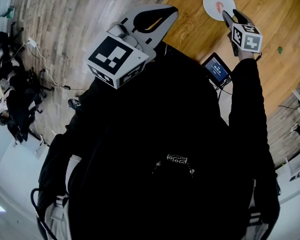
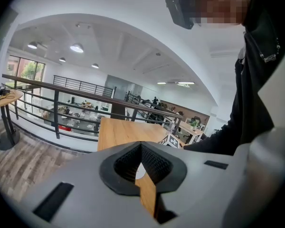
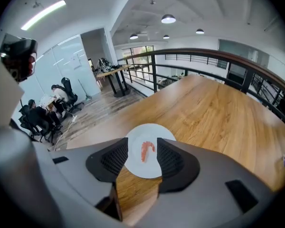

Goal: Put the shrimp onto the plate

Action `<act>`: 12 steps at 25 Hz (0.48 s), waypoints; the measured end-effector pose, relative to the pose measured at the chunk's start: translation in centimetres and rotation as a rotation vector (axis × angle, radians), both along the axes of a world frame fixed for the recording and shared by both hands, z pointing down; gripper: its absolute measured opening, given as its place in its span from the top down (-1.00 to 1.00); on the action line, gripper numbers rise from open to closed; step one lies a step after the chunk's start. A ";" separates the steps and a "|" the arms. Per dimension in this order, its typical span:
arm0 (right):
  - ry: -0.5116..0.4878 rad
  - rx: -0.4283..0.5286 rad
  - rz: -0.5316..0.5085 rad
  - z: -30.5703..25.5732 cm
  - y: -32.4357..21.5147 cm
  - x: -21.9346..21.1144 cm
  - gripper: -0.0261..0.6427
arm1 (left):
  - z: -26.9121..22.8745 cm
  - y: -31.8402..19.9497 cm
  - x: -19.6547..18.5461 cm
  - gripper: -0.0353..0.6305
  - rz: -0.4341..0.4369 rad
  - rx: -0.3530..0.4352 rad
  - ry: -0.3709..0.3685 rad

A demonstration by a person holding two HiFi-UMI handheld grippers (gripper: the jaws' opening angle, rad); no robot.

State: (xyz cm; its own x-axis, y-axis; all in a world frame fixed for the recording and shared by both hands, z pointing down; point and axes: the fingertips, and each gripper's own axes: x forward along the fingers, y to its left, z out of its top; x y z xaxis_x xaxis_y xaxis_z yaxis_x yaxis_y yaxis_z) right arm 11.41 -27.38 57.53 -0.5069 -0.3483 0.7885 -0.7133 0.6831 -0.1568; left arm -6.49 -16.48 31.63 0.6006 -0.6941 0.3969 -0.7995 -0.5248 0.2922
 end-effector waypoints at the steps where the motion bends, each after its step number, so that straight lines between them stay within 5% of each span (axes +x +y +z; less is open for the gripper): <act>1: -0.023 0.029 0.006 -1.5 -0.4 -0.1 0.33 | -0.1 -0.4 0.0 0.90 0.004 0.008 0.004; 4: -0.121 0.118 0.025 -7.5 -0.5 -0.2 0.44 | -0.9 -1.3 0.8 0.90 0.042 0.048 0.017; 8: -0.268 0.243 0.025 -16.6 0.1 0.5 0.84 | -3.2 -3.4 2.5 0.90 0.108 0.120 0.058; 12: -0.445 0.390 0.027 -25.4 2.7 2.5 0.87 | -6.5 -4.6 5.8 0.90 0.195 0.203 0.110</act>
